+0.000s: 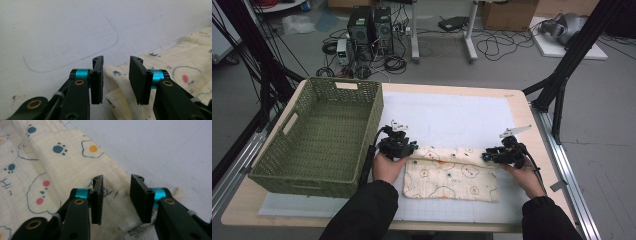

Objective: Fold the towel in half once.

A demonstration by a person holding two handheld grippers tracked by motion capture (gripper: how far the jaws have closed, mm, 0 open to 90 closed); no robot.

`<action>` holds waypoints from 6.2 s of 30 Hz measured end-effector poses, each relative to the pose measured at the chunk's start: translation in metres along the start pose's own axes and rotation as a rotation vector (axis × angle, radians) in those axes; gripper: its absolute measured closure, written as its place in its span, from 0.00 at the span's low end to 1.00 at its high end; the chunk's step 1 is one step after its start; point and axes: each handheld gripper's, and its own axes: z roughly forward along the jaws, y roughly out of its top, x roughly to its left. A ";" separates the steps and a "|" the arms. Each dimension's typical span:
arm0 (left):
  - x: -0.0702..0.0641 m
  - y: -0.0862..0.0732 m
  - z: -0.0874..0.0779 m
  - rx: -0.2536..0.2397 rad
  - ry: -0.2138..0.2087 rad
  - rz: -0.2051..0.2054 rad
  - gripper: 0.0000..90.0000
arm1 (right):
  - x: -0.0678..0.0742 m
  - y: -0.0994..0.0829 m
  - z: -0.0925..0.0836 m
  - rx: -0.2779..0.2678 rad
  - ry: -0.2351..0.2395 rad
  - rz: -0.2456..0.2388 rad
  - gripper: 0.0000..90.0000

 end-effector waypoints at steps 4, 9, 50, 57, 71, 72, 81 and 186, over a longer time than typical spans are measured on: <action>0.002 -0.004 0.014 0.077 -0.006 -0.009 0.75 | 0.002 0.000 0.001 0.000 0.012 -0.005 0.87; -0.003 -0.006 0.019 0.103 0.000 0.035 0.98 | 0.002 0.000 -0.002 -0.006 0.030 -0.012 0.95; -0.021 -0.021 -0.075 -0.055 -0.098 0.091 0.76 | 0.041 -0.019 -0.059 -0.167 0.173 -0.080 0.78; -0.022 -0.020 -0.073 -0.043 -0.099 0.103 0.75 | 0.040 -0.016 -0.046 -0.126 0.169 -0.078 0.76; -0.020 -0.019 -0.077 -0.038 -0.107 0.096 0.76 | 0.048 -0.014 -0.053 -0.103 0.239 -0.116 0.83; -0.020 -0.019 -0.077 -0.032 -0.102 0.101 0.76 | 0.048 -0.013 -0.054 -0.108 0.232 -0.113 0.82; -0.025 -0.024 -0.062 -0.011 -0.077 0.128 0.75 | 0.041 -0.015 -0.049 -0.059 0.126 -0.122 0.73; 0.004 0.021 0.005 -0.046 0.014 -0.003 0.65 | -0.024 0.014 -0.032 -0.075 0.004 0.030 0.52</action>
